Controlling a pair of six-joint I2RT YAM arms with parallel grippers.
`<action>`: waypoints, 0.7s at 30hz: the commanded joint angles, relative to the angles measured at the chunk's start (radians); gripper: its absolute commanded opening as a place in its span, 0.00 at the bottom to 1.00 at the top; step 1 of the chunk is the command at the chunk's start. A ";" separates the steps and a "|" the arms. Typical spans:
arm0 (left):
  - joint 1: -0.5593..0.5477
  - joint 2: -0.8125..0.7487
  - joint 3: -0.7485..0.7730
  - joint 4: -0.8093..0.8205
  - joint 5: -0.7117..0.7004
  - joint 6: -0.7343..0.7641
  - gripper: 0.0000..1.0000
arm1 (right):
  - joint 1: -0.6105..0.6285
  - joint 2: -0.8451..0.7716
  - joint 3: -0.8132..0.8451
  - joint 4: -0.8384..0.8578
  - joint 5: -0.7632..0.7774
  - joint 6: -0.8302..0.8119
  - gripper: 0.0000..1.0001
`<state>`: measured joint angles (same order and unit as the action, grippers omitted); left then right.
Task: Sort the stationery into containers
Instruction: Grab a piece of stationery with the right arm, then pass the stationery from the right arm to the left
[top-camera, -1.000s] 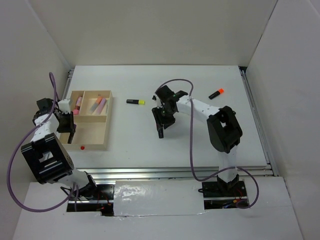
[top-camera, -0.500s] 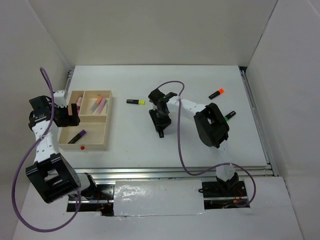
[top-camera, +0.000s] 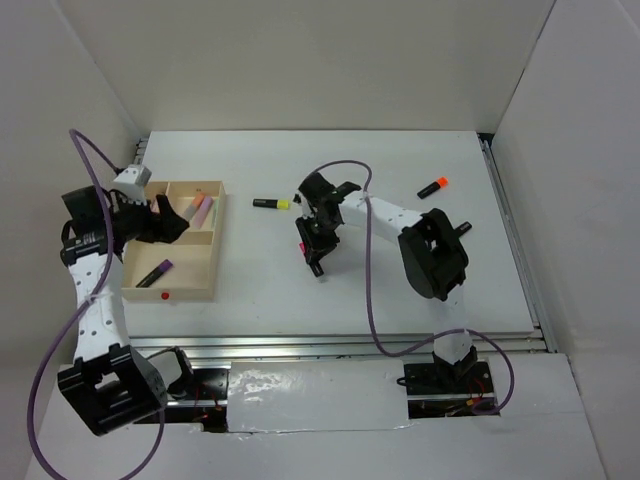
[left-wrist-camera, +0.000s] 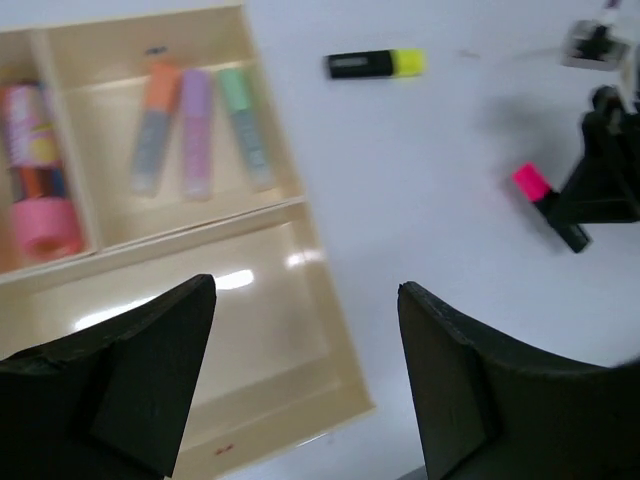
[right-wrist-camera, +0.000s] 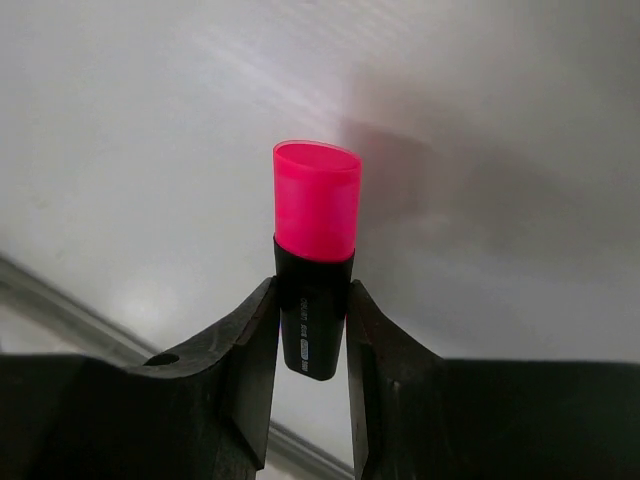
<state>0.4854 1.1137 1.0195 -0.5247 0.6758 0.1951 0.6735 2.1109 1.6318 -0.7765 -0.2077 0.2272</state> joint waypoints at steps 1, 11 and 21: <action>-0.109 -0.040 -0.010 0.062 0.209 -0.159 0.85 | -0.023 -0.228 -0.003 0.069 -0.177 -0.038 0.00; -0.629 -0.075 -0.095 0.480 -0.106 -0.848 0.83 | 0.021 -0.361 0.051 0.171 -0.285 0.051 0.00; -0.651 0.009 -0.050 0.549 -0.094 -0.964 0.75 | 0.066 -0.427 0.028 0.180 -0.277 0.047 0.00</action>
<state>-0.1654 1.1202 0.9276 -0.0502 0.5873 -0.7013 0.7307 1.7485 1.6604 -0.6395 -0.4686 0.2691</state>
